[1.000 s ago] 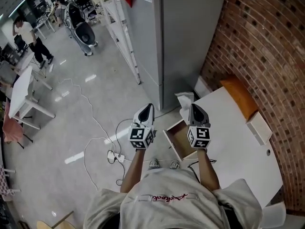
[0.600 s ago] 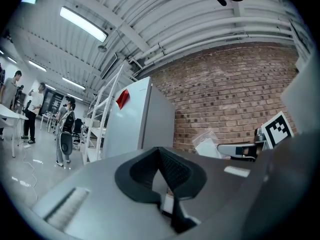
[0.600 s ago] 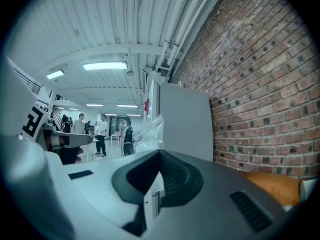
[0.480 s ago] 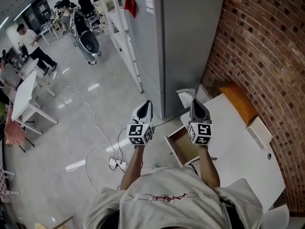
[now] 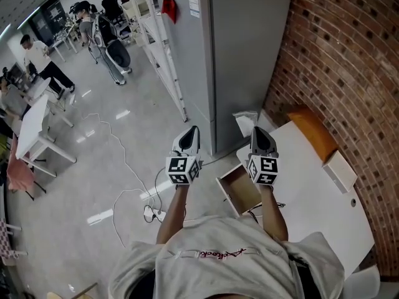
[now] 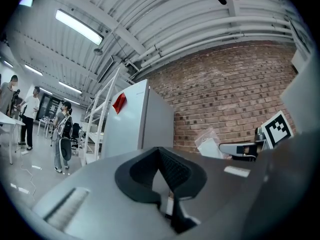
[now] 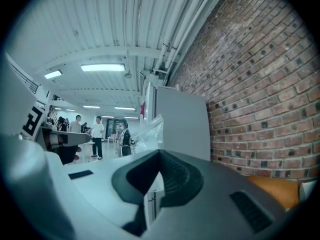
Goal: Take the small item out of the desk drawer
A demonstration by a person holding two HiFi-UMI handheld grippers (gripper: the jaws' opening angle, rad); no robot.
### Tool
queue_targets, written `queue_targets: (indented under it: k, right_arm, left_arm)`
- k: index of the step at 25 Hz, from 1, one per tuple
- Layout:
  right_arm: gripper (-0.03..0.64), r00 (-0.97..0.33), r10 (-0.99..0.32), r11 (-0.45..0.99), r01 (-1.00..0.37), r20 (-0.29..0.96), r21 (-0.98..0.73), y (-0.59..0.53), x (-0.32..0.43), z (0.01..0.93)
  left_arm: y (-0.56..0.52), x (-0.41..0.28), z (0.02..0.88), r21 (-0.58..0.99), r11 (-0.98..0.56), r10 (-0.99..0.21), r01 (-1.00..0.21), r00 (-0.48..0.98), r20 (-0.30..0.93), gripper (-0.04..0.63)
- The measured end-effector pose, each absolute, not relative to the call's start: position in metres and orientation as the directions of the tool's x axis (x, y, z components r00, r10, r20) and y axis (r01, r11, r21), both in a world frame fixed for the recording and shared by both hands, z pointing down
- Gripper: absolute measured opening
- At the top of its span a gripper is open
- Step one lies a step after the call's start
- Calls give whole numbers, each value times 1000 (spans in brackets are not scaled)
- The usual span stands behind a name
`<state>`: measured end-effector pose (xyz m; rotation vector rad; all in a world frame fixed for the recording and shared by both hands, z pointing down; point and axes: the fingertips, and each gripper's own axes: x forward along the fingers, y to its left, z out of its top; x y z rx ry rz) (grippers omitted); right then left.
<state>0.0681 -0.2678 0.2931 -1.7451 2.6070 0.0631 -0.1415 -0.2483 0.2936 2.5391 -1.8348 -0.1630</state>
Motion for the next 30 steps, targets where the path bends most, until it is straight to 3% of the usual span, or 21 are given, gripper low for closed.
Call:
queue_targets:
  k: [30]
  right_arm:
    - [11, -358, -934, 358, -933, 3, 32, -262, 73, 310]
  left_arm:
    - [-251, -141, 306, 66, -320, -946, -945, 316, -65, 9]
